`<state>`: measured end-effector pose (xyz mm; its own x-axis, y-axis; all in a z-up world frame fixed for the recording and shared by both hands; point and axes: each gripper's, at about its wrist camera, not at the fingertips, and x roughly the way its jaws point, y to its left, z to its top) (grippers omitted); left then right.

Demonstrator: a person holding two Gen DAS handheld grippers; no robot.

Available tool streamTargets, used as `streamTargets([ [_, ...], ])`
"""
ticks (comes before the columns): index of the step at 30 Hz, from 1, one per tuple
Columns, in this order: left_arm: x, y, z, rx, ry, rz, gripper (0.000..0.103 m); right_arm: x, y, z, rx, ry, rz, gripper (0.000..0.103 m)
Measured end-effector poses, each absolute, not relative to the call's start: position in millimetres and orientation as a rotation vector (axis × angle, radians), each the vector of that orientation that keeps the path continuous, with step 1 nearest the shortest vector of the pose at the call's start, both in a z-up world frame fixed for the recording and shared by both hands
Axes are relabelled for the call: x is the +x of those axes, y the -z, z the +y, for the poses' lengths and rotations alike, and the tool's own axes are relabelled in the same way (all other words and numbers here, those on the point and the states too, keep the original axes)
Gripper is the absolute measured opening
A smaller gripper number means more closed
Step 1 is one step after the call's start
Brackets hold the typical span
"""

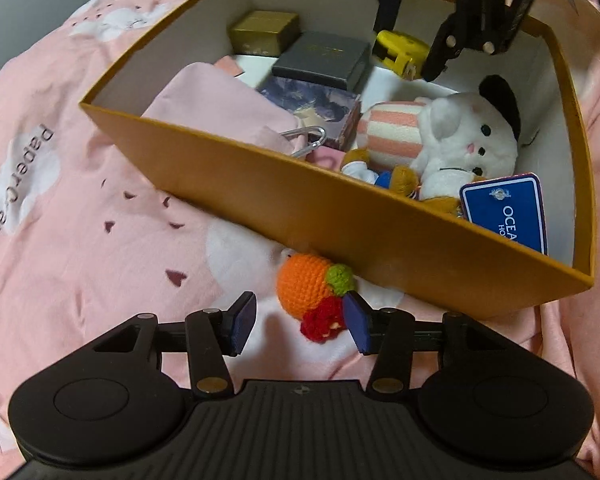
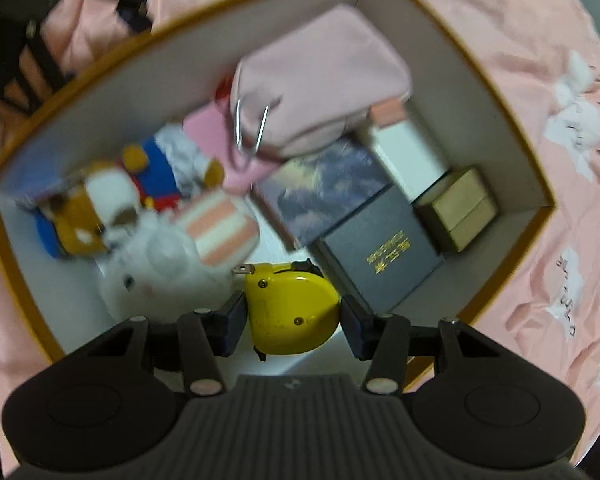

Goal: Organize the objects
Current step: 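Carry the tape measure into the box with the right gripper while the left grasps the orange fruit toy, then release the tape measure in the box with the right gripper while the left carries the fruit toy over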

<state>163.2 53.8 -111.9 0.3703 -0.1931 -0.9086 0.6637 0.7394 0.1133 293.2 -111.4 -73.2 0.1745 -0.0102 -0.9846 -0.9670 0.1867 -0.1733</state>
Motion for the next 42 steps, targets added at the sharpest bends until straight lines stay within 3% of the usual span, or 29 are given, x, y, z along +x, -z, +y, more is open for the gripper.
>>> streamTargets([
  [12, 166, 123, 42, 0.552, 0.640, 1.023, 0.056, 309, 113, -112, -1.232, -0.981, 1.230, 0.053],
  [24, 160, 115, 43, 0.531, 0.524, 1.021, 0.047, 297, 87, -124, -1.150, -0.982, 1.146, 0.055],
  [27, 157, 100, 55, 0.452, 0.462, 1.015, 0.047, 288, 66, -134, -1.082, -0.962, 1.088, 0.059],
  [35, 149, 29, 77, 0.230, 0.341, 0.934, 0.046, 278, 10, -178, -0.795, -0.798, 0.953, 0.056],
  [42, 152, -29, 38, 0.072, 0.389, 0.868, 0.046, 258, -4, -210, -0.457, -0.625, 0.877, 0.057],
])
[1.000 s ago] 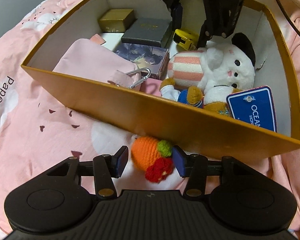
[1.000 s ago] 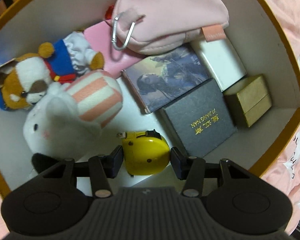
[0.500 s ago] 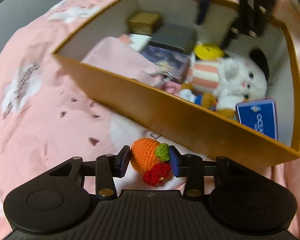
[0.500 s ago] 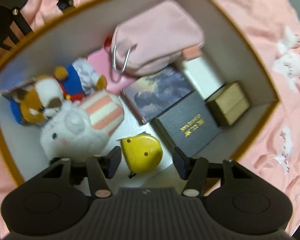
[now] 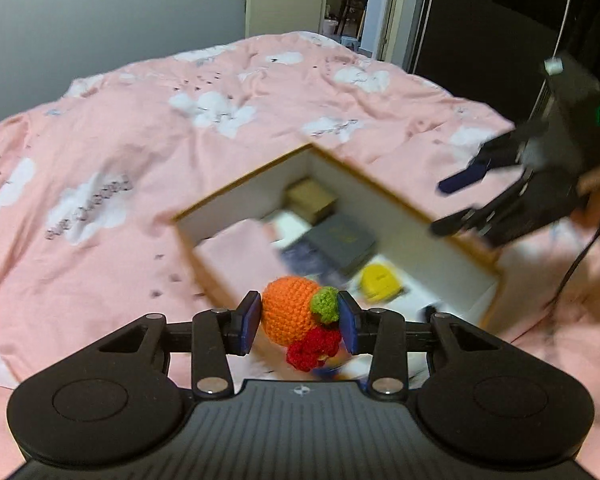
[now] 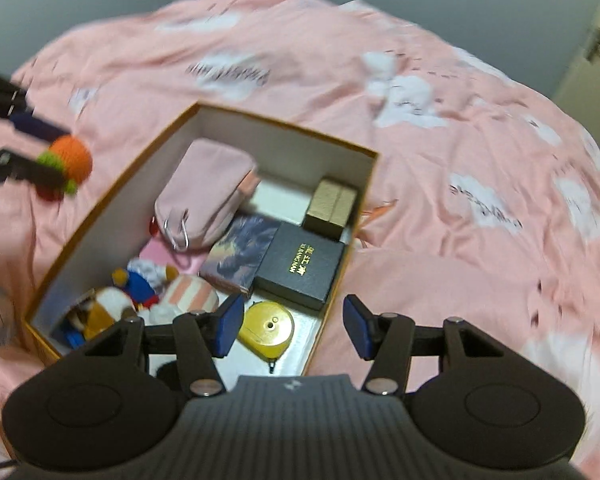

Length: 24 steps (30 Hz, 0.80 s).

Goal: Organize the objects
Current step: 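Release the tape measure in the box with the right gripper while the left carries the fruit toy over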

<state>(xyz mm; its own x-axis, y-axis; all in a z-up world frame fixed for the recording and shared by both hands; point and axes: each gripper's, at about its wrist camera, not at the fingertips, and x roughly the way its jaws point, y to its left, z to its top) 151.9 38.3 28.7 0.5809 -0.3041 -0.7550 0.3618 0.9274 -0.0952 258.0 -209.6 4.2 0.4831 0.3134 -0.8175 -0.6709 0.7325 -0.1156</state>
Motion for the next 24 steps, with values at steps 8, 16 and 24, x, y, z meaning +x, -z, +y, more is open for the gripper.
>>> streamTargets([
  [8, 180, -7, -41, -0.057, 0.495, 0.921, 0.046, 241, 9, -251, -0.039, -0.484, 0.816, 0.057],
  [16, 199, 43, -80, -0.080, 0.482, 1.008, 0.046, 237, 23, -274, 0.020, -0.338, 0.768, 0.059],
  [24, 202, 72, -93, -0.109, 0.462, 1.073, 0.047, 244, 41, -282, 0.078, -0.357, 0.796, 0.062],
])
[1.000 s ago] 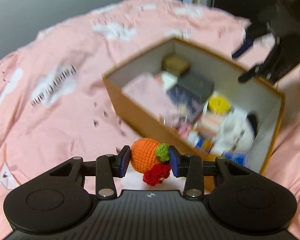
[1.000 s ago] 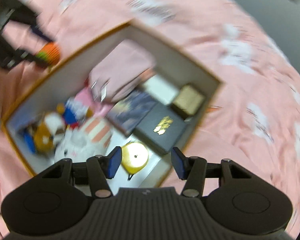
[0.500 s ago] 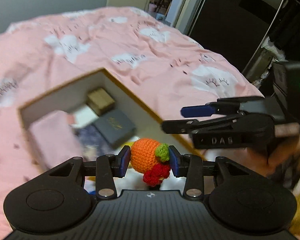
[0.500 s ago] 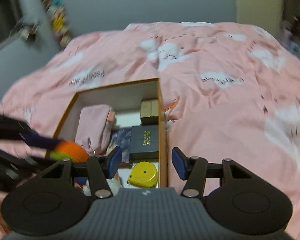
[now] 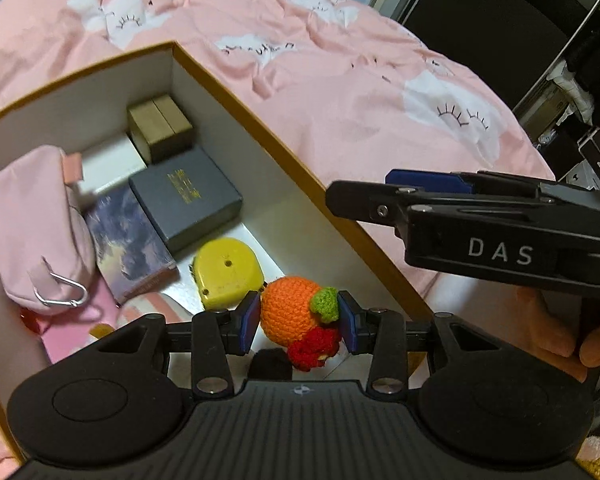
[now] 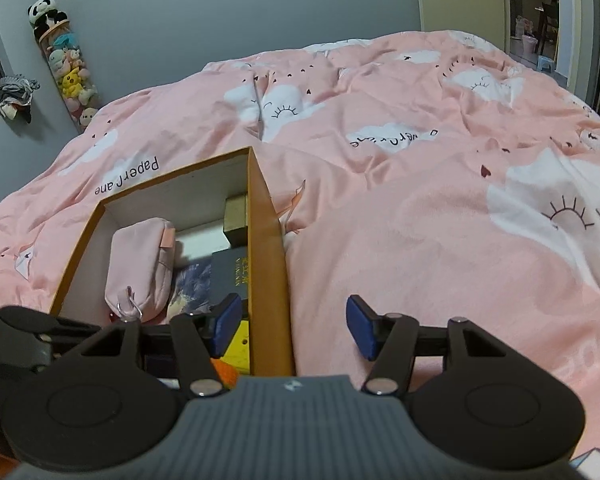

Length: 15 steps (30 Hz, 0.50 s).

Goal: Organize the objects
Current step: 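Release the tape measure in the box with the right gripper while the left carries the fruit toy over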

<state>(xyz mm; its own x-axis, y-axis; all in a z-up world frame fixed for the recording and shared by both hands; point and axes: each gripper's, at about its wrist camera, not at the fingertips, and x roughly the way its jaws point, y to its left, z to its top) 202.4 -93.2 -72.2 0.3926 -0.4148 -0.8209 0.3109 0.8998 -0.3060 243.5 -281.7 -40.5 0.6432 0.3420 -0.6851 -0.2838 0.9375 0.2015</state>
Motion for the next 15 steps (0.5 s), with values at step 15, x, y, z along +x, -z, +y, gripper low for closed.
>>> streamTargets([
  [15, 193.1, 72.4, -97.6, -0.066, 0.439, 1.048, 0.058, 236.3, 35.7, -277.6, 0.044, -0.365, 0.780, 0.066],
])
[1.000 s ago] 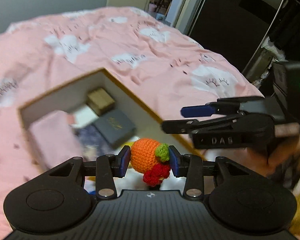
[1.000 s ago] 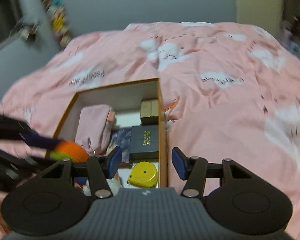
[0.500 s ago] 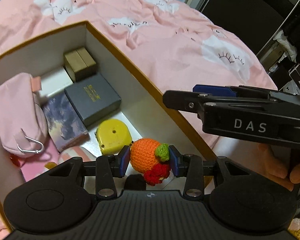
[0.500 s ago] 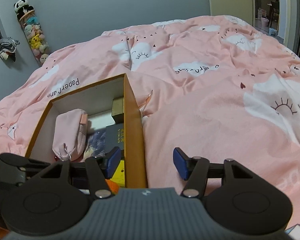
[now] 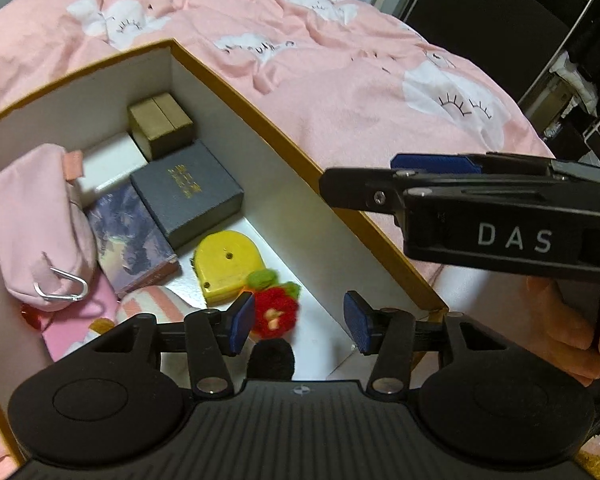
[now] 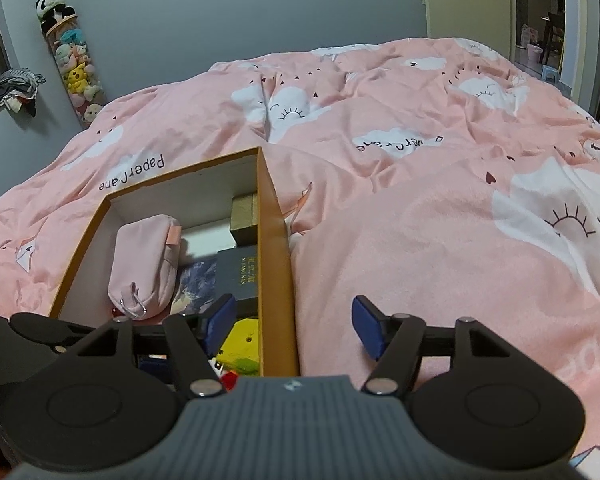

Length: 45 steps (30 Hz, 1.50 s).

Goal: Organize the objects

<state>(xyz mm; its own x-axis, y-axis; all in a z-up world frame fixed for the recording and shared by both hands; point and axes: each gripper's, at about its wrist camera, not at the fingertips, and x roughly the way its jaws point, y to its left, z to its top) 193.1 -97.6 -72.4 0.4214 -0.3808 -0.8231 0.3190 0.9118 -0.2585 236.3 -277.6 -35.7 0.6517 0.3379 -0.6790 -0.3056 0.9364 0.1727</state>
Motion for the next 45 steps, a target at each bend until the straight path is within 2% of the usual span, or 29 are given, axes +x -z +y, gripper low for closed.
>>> streamTargets([
  [10, 165, 21, -75, -0.014, 0.299, 0.892, 0.058, 216, 10, -273, 0.026, -0.371, 0.733, 0.071],
  [20, 101, -42, -39, -0.009, 0.091, 0.692, 0.058, 173, -35, -253, 0.033, -0.475, 0.621, 0.071],
  [25, 57, -61, -15, -0.086, -0.059, 0.562, 0.058, 140, -55, -243, 0.025, -0.536, 0.527, 0.082],
  [27, 44, -65, -12, -0.080, -0.100, 0.530, 0.059, 126, -61, -239, 0.032, -0.558, 0.503, 0.083],
  [32, 14, -77, -16, 0.012, -0.141, 0.455, 0.059, 91, -68, -222, 0.031, -0.610, 0.451, 0.094],
  [34, 5, -76, -16, 0.029, -0.158, 0.433, 0.062, 82, -66, -216, 0.018, -0.608, 0.432, 0.100],
  [36, 0, -72, -15, 0.035, -0.176, 0.417, 0.067, 78, -61, -211, 0.016, -0.590, 0.439, 0.100],
  [41, -3, -57, -8, 0.028, -0.182, 0.444, 0.067, 79, -47, -202, -0.020, -0.538, 0.500, 0.100],
  [45, -1, -46, -4, 0.020, -0.180, 0.510, 0.072, 86, -32, -197, -0.022, -0.507, 0.553, 0.100],
])
